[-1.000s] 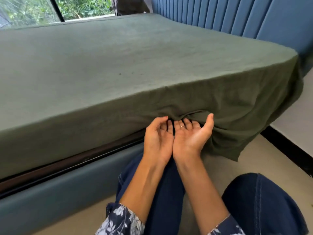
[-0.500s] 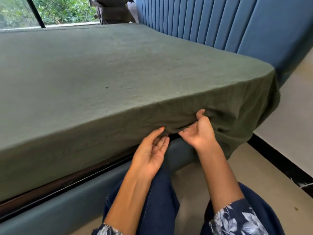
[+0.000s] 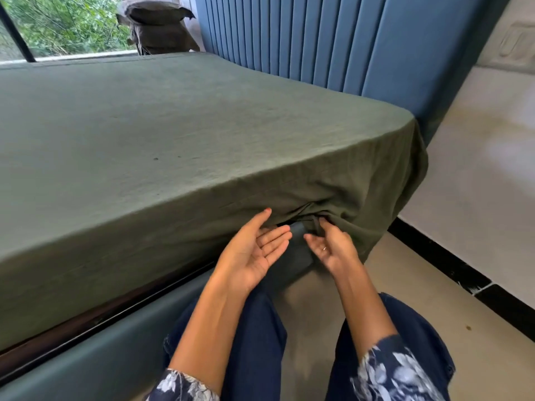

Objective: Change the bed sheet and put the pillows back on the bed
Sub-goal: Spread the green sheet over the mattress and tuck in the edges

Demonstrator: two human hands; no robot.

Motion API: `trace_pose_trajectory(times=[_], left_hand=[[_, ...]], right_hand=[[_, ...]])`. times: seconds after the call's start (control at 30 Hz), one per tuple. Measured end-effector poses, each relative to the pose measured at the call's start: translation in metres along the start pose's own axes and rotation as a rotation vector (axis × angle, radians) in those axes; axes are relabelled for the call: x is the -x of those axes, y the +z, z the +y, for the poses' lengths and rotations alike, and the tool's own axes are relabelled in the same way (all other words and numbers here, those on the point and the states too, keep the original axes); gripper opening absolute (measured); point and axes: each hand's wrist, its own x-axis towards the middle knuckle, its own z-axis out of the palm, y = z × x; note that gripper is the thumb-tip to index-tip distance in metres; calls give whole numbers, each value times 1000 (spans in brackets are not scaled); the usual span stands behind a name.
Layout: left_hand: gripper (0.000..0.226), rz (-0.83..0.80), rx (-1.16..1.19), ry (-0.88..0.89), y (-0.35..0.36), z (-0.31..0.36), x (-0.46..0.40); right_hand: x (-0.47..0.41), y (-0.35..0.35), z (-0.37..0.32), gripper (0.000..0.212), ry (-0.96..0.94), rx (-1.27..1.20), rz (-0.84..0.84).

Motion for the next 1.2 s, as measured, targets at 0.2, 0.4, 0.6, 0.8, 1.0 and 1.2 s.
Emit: trace_pose_trajectory(times=[0.2,0.4,0.6,0.8,1.0,1.2], left_hand=[[9,41,230,99,28,-21,-16],[21,-3,543,185,43,-26,-32],[24,-32,615,185,57,-18,-47],[21,-24,341,109,45,-20,-57],[16,-98,494,24,55,-16,-64],[22,-108,638,51,78,-18,-74]], right_hand=[[-13,14,-41,25,-186,-117,67],[3,23,-52,38,-102,-374,-118],[-11,36,-68,62,-86,-614,-325],[-45,45,-92,70,-48,-490,-345],[-50,15,-111,72,68,-104,-380],[-51,-16,-128,59,-102,490,-17]])
